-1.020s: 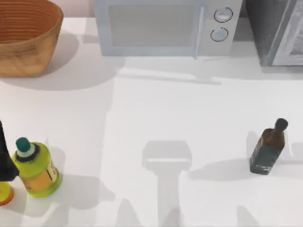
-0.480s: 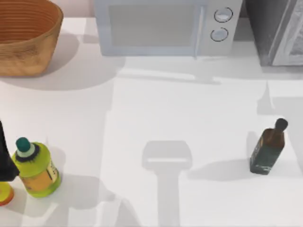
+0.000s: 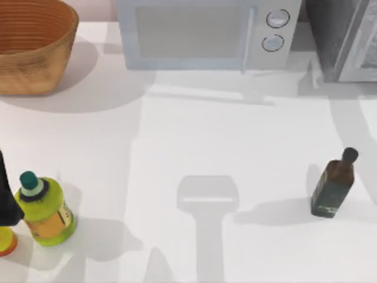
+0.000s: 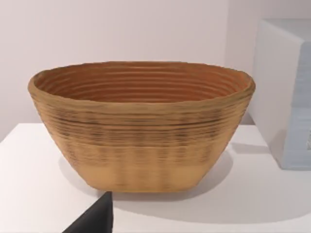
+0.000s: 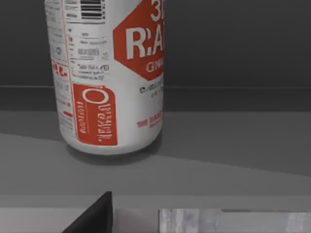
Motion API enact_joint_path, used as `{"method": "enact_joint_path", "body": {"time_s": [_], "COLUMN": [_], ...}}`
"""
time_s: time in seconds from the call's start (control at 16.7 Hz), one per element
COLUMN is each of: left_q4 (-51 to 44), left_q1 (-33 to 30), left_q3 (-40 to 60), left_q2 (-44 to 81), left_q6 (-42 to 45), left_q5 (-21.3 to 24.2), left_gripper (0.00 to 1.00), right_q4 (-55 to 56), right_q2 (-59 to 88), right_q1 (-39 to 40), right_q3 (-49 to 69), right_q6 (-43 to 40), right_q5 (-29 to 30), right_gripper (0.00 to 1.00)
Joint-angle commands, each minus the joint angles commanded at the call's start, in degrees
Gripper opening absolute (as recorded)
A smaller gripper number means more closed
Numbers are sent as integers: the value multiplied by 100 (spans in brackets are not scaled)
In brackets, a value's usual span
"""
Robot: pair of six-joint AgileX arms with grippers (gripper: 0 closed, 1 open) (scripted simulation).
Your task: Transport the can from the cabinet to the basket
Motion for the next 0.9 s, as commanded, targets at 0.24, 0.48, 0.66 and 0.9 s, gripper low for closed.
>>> {"method": "enact_joint_path", "body": {"time_s": [0.24, 0.48, 0.66, 0.9], "left_q4": [0, 0, 0, 0], "left_q1": [0, 0, 0, 0], "left_q3": [0, 0, 0, 0], "left_q2": [0, 0, 0, 0], "left_q6": [0, 0, 0, 0], "left_q5": [0, 0, 0, 0], "left_gripper": [100, 100, 100, 100], "right_q4": [-235, -322, -322, -228], "right_q2": [756, 1038, 1038, 1247], "right_q1": [109, 151, 151, 356], "right_q3": [1002, 1376, 1376, 1526], "right_q6": [10, 15, 15, 11], "right_q5": [109, 149, 149, 378], "right_gripper": [100, 100, 100, 100]}}
